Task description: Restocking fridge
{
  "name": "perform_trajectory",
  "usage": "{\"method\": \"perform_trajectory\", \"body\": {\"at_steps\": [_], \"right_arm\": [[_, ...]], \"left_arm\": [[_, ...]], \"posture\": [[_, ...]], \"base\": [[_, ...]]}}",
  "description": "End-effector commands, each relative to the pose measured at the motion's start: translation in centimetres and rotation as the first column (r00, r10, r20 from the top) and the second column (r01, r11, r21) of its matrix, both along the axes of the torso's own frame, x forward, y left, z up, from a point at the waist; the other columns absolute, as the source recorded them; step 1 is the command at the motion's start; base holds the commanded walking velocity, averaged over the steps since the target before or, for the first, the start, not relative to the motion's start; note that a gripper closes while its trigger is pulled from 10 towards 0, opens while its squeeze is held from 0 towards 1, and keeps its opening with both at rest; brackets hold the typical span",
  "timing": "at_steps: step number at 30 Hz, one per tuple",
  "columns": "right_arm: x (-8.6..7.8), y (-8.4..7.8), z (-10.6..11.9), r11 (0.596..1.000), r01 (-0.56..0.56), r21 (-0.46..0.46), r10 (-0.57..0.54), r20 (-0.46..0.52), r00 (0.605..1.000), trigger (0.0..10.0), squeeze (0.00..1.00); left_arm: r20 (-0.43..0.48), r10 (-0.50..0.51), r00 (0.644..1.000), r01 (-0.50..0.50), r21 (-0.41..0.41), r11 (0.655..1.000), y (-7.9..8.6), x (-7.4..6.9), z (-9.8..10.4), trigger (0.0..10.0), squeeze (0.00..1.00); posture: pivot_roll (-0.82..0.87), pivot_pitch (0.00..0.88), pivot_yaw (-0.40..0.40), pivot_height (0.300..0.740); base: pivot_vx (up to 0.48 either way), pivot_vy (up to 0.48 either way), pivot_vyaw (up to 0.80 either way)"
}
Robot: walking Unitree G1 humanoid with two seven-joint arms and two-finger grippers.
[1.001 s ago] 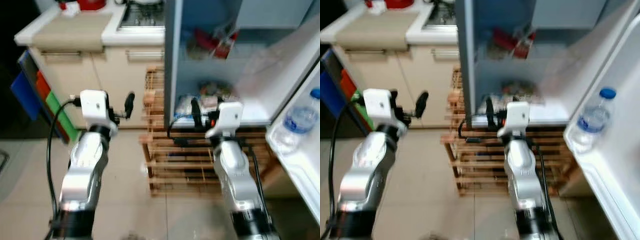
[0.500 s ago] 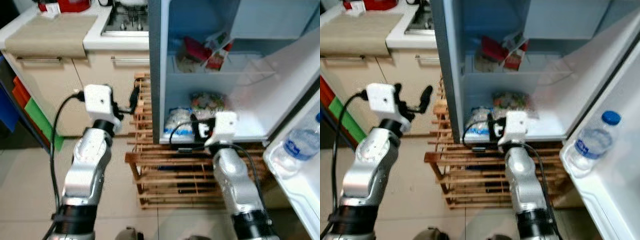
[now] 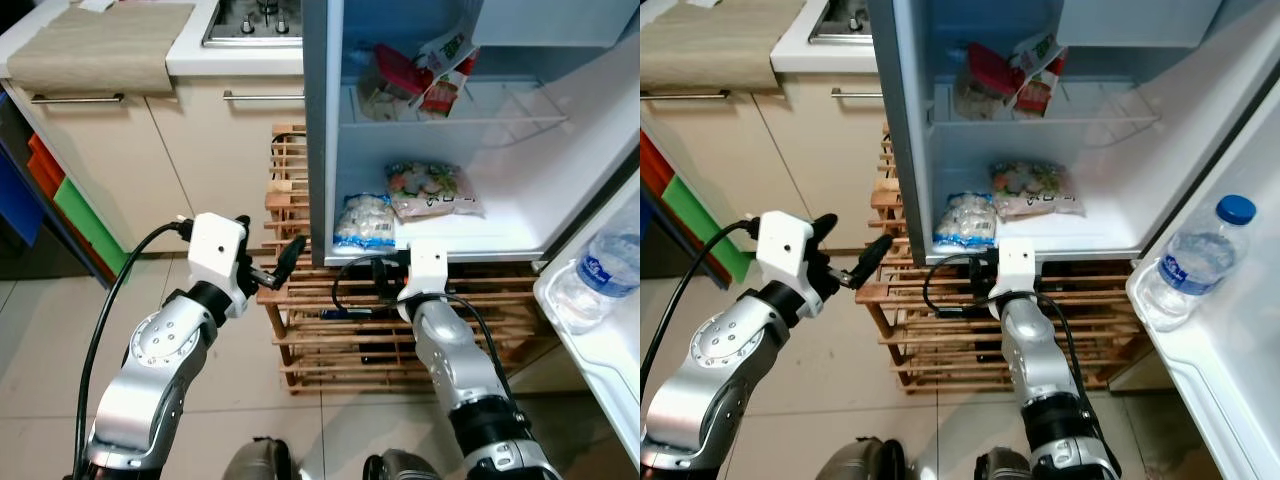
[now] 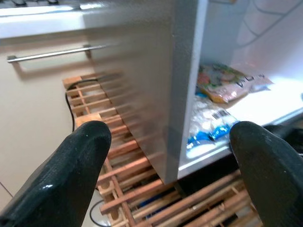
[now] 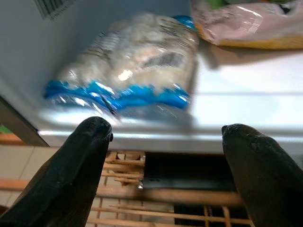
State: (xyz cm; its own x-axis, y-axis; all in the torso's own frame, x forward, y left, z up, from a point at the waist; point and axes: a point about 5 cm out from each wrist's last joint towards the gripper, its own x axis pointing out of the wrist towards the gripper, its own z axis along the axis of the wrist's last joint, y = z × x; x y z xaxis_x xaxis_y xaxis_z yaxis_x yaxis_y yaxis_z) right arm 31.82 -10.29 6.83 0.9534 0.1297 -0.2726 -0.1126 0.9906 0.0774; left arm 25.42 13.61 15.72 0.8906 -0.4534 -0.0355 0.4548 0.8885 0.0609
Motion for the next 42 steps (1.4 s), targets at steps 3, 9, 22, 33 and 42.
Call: {"method": "perform_trajectory", "body": {"at_steps": [3,9,22,33,42], "right_arm": [[0.4,0.8,0.3,1.000,0.000,-0.022,0.001,0.023,1.000,10.0,0.00],[0.8,1.4,0.9,0.999,-0.008,-0.039,0.011,0.061,0.998,10.0,0.00],[2.3,0.9,0.9,0.996,0.033,-0.085,-0.028,0.061,0.998,10.0,0.00],[4.0,-1.6,1.9,0.971,0.110,-0.210,-0.086,0.121,0.989,10.0,0.00],[5.2,-1.5,3.7,0.954,0.147,-0.260,-0.092,0.210,0.973,10.0,0.00]], "left_arm": [[-0.003,-0.021,1.000,0.021,0.005,1.000,-0.1,-0.5,0.6,10.0,0.00],[-0.045,-0.023,0.999,0.023,-0.014,1.000,-0.4,-1.3,0.2,10.0,0.00],[-0.072,-0.003,0.997,-0.001,-0.053,0.999,-0.9,-1.6,0.2,10.0,0.00],[-0.084,0.002,0.996,-0.007,-0.066,0.998,-1.0,-1.5,0.3,10.0,0.00],[-0.090,0.006,0.996,-0.013,-0.077,0.997,-1.1,-1.3,0.2,10.0,0.00]], "posture": [[0.10,0.217,0.044,0.740],[0.11,0.221,0.037,0.740],[0.11,0.235,0.026,0.740],[0.11,0.250,0.027,0.740],[0.11,0.254,0.022,0.740]], "base": [[0.000,0.000,0.00],[0.000,0.000,0.00],[0.000,0.000,0.00],[0.000,0.000,0.00],[0.000,0.000,0.00]]}}
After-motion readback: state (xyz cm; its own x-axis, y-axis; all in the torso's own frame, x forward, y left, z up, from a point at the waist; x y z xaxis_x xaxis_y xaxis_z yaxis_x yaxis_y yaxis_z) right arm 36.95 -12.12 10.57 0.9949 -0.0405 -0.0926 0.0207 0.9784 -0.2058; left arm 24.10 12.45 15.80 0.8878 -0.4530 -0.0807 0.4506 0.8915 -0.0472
